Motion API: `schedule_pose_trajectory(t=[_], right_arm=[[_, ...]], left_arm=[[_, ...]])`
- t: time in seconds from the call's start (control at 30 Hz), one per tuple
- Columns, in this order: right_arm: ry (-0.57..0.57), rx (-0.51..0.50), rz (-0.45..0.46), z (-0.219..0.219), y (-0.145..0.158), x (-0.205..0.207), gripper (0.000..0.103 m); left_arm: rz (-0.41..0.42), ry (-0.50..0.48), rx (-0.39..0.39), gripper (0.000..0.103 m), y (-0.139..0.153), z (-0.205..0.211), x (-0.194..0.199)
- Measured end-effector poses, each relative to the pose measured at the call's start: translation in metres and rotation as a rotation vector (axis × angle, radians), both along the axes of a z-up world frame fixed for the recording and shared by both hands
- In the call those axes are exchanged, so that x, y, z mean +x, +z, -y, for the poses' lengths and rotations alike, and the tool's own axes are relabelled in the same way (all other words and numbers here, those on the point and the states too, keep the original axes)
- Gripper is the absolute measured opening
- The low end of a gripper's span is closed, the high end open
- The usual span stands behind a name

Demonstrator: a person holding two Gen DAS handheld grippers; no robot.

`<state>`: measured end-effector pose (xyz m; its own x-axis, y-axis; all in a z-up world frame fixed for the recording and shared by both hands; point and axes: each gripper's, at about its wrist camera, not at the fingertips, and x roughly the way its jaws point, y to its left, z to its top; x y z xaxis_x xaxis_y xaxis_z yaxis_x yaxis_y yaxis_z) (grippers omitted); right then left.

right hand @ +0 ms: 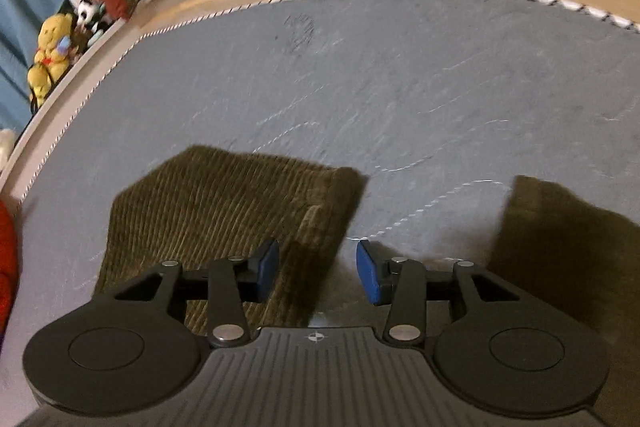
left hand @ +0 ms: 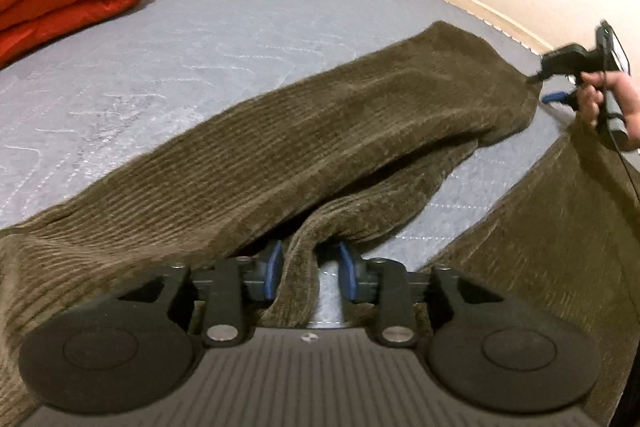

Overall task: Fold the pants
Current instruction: 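Lay the leg over the other leg with the right gripper while the left gripper holds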

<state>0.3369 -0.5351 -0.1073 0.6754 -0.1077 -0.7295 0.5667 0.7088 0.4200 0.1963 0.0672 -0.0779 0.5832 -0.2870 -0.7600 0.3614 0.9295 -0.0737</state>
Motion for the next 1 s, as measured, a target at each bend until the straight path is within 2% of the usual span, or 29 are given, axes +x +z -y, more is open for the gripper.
schedule_pose_trajectory(t=[0.03, 0.07, 0.1, 0.13, 0.17, 0.23, 0.27, 0.33, 0.4, 0.43, 0.47, 0.53, 0.6, 0.63, 0.7, 0.77, 0.87, 0.93, 1.0], right_arm=[[0.003, -0.011, 0.003, -0.003, -0.003, 0.003, 0.044], [0.01, -0.028, 0.013, -0.006, -0.004, 0.008, 0.039], [0.024, -0.041, 0.022, -0.008, -0.003, 0.013, 0.02], [0.033, -0.055, 0.017, -0.01, -0.001, 0.02, 0.012], [0.036, -0.073, 0.012, -0.011, 0.0, 0.025, 0.009], [0.046, -0.072, 0.039, -0.013, 0.013, 0.034, 0.007], [0.034, -0.07, 0.09, -0.012, 0.031, 0.035, 0.007], [0.041, -0.053, 0.265, -0.013, 0.074, 0.031, 0.006], [0.041, -0.134, 0.347, -0.02, 0.103, 0.02, 0.006], [0.031, -0.153, 0.33, -0.02, 0.106, 0.014, 0.006], [0.008, -0.17, 0.265, -0.017, 0.099, 0.011, 0.006], [-0.069, -0.169, 0.099, -0.005, 0.07, 0.0, 0.006], [-0.105, -0.139, -0.049, 0.003, 0.036, -0.01, 0.006], [-0.103, -0.114, -0.093, 0.005, 0.022, -0.016, 0.007], [-0.114, -0.104, -0.098, 0.007, 0.01, -0.031, 0.009], [-0.113, -0.133, -0.087, 0.002, 0.014, -0.041, 0.013], [-0.167, -0.18, -0.108, 0.001, 0.033, -0.056, 0.025], [-0.156, -0.17, -0.045, 0.0, 0.057, -0.073, 0.028], [-0.107, -0.194, 0.047, -0.01, 0.084, -0.091, 0.031]], left_arm=[[0.0, -0.004, 0.015, 0.035, -0.003, 0.002, 0.0], [0.002, -0.006, 0.032, 0.035, -0.007, 0.004, 0.001], [0.006, -0.007, 0.046, 0.023, -0.009, 0.005, 0.001], [0.015, 0.003, 0.057, 0.011, -0.01, 0.004, 0.002], [0.019, 0.018, 0.047, 0.01, -0.009, 0.001, 0.003], [0.032, 0.055, -0.032, 0.009, -0.001, -0.011, 0.004], [0.043, 0.07, -0.068, 0.009, 0.005, -0.017, 0.004], [0.053, 0.065, -0.106, 0.009, 0.016, -0.024, 0.002], [0.013, 0.003, -0.122, 0.009, 0.02, -0.026, 0.001], [-0.017, -0.042, -0.116, 0.009, 0.02, -0.026, 0.001], [-0.04, -0.072, -0.103, 0.01, 0.018, -0.025, 0.0], [-0.104, -0.135, -0.075, 0.01, 0.009, -0.02, -0.003], [-0.118, -0.157, -0.015, 0.01, 0.003, -0.014, -0.007], [-0.122, -0.162, -0.018, 0.01, 0.003, -0.014, -0.009], [-0.121, -0.163, -0.032, 0.012, 0.007, -0.017, -0.01], [-0.106, -0.153, -0.053, 0.015, 0.015, -0.023, -0.012], [-0.056, -0.18, -0.074, 0.033, 0.031, -0.025, -0.027], [-0.016, -0.167, -0.096, 0.041, 0.045, -0.029, -0.037], [0.019, -0.145, -0.104, 0.042, 0.058, -0.032, -0.045]])
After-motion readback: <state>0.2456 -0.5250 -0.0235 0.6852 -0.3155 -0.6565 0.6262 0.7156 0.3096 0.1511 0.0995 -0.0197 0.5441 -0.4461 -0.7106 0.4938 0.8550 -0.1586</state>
